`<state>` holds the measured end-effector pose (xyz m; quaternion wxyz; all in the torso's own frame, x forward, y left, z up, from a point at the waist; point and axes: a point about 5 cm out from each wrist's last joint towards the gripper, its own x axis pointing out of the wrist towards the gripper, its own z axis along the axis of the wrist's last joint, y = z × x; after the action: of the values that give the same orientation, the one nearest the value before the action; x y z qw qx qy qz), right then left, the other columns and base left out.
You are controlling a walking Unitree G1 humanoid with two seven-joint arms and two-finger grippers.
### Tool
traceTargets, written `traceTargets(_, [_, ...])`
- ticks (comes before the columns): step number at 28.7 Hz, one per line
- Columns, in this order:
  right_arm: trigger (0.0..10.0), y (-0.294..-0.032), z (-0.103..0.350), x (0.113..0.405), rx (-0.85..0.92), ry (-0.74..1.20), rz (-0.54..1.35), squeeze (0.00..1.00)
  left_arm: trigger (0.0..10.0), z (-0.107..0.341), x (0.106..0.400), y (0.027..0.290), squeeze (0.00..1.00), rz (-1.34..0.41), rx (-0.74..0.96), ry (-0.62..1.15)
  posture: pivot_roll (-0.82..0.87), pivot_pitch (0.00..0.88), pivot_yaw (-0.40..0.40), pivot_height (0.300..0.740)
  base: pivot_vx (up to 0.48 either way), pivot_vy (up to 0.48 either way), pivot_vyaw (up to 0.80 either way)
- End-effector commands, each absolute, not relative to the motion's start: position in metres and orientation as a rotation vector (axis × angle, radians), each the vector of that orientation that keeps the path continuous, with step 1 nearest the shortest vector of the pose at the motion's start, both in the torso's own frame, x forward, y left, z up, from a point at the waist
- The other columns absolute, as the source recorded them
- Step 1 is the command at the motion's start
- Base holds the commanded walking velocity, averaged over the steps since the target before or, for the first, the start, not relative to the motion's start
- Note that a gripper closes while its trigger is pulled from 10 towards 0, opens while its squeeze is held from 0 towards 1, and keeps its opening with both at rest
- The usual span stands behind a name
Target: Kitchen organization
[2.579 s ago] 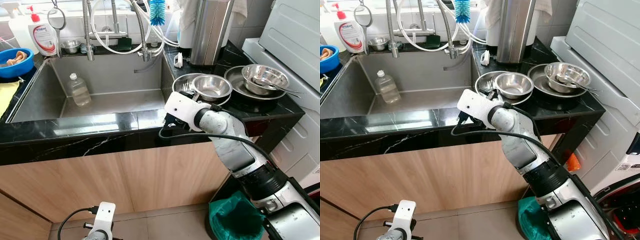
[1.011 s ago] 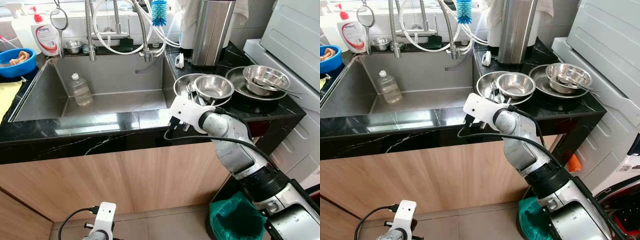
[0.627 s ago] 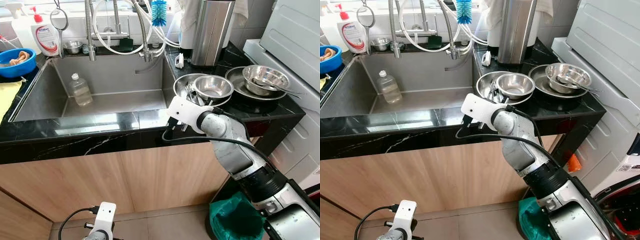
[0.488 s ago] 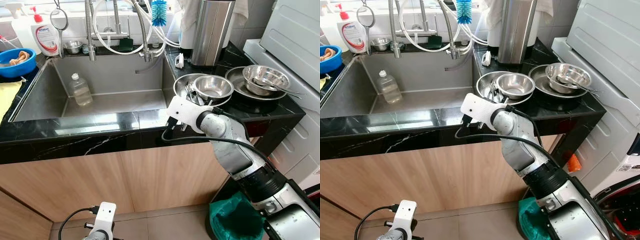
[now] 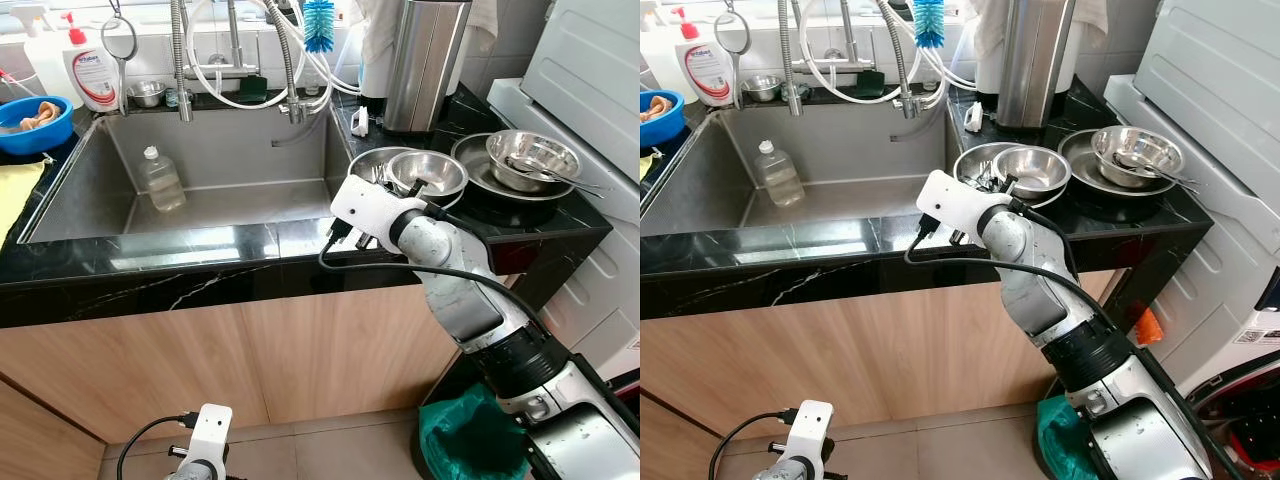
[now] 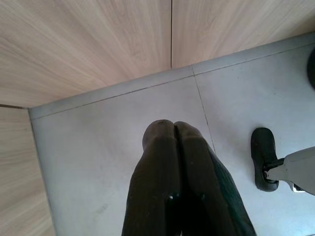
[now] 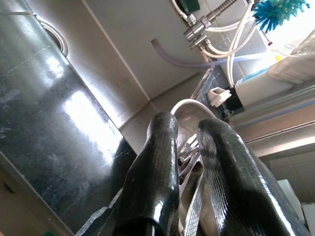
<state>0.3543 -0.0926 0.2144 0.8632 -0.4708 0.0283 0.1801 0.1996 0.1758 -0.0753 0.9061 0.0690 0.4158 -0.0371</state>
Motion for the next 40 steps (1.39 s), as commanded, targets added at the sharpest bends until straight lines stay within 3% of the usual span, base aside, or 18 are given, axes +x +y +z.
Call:
traceTargets(1, [10.0, -0.095, 0.222, 0.358, -0.975, 0.042, 0.348, 0.00, 10.0, -0.077, 0.197, 0.176, 0.00, -0.085, 0.158, 0.877, -0.19, 0.000, -0.004, 0.740, 0.000, 0.000, 0.00])
traceTargets(3, [10.0, -0.096, 0.222, 0.359, -0.972, 0.039, 0.343, 0.00, 10.0, -0.077, 0.197, 0.176, 0.00, -0.086, 0.159, 0.877, -0.19, 0.000, -0.004, 0.740, 0.000, 0.000, 0.00])
traceTargets(4, [8.9, -0.096, 0.223, 0.359, -0.974, 0.038, 0.345, 0.00, 10.0, -0.077, 0.197, 0.176, 0.00, -0.086, 0.159, 0.877, -0.19, 0.000, -0.004, 0.740, 0.000, 0.000, 0.00])
traceTargets(5, [8.9, -0.095, 0.223, 0.359, -0.975, 0.038, 0.347, 0.00, 10.0, -0.077, 0.197, 0.176, 0.00, -0.086, 0.159, 0.877, -0.19, 0.000, -0.004, 0.740, 0.000, 0.000, 0.00])
traceTargets(6, [0.0, -0.095, 0.223, 0.359, -0.975, 0.036, 0.348, 0.00, 10.0, -0.077, 0.197, 0.176, 0.00, -0.086, 0.160, 0.877, -0.19, 0.000, -0.004, 0.740, 0.000, 0.000, 0.00])
traceTargets(26, [0.0, -0.093, 0.233, 0.361, -0.962, -0.009, 0.330, 0.00, 10.0, -0.077, 0.197, 0.176, 0.00, -0.084, 0.161, 0.873, -0.19, 0.000, -0.006, 0.740, 0.000, 0.000, 0.00])
traceTargets(40, [0.0, -0.100, 0.254, 0.366, -0.932, -0.103, 0.201, 0.00, 10.0, -0.077, 0.197, 0.176, 0.00, -0.087, 0.164, 0.874, -0.19, 0.000, -0.006, 0.740, 0.000, 0.000, 0.00])
